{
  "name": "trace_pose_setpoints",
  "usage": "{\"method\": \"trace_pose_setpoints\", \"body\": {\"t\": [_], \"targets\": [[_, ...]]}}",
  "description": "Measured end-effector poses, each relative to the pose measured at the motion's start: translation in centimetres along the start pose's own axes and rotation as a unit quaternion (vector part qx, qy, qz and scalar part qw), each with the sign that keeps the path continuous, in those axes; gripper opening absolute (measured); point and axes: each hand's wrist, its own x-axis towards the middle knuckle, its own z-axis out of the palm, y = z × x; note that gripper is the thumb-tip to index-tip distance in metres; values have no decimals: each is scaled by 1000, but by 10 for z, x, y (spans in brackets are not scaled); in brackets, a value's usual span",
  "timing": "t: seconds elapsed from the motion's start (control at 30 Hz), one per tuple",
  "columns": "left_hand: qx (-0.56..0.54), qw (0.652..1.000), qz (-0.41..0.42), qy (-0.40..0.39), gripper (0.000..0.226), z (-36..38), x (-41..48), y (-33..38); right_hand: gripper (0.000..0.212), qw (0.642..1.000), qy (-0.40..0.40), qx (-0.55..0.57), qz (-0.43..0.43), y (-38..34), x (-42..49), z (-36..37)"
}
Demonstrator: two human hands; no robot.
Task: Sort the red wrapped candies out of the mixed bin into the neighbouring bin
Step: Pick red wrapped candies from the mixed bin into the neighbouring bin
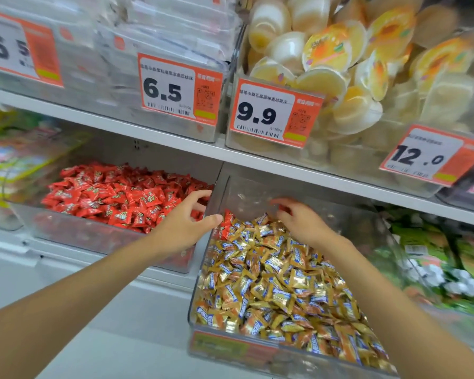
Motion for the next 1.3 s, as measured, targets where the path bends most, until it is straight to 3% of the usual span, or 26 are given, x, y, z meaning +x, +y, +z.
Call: {"method": "trace_pose_setpoints", "body": {"t": [0.17,0.3,0.47,0.53,0.67,0.73,0.87,0.97,1.07,1.17,1.3], "targets": [[-7,1000,-5,-3,64,-1,-2,3,26,976,-94,-173,-94,-1,-2,29],[-12,1000,-5,-3,64,-1,-2,4,16,978,-169,-87,-87,17,-28,3],[-15,1000,-9,-2,60,-1,0,3,22,962,-253,-94,-36,26,-53,-50],[-18,1000,-11,-7,65,-2,-1,2,27,974,-205,-91,-19,24,-53,-62],[-19,1000,-7,-12,60,-2,0,0,35,999,-39,15,6,6,-39,-41],[-18,1000,-7,-9,54,-1,1,0,28,1000,-28,-2,6,-3,-24,-16],[-15,1000,-4,-5,51,0,1,-1,34,982,-22,-175,61,-1,3,24],[-19,1000,0,-1,51,0,3,-3,27,977,-30,-209,34,-2,6,36],[-16,1000,-2,-3,51,-1,3,-1,9,988,-44,-138,45,-5,10,39],[-11,1000,-4,-4,51,-1,0,2,23,996,-30,-43,70,-1,11,40],[-17,1000,-6,-3,52,-1,-1,2,12,985,11,154,71,-5,-3,23]]}}
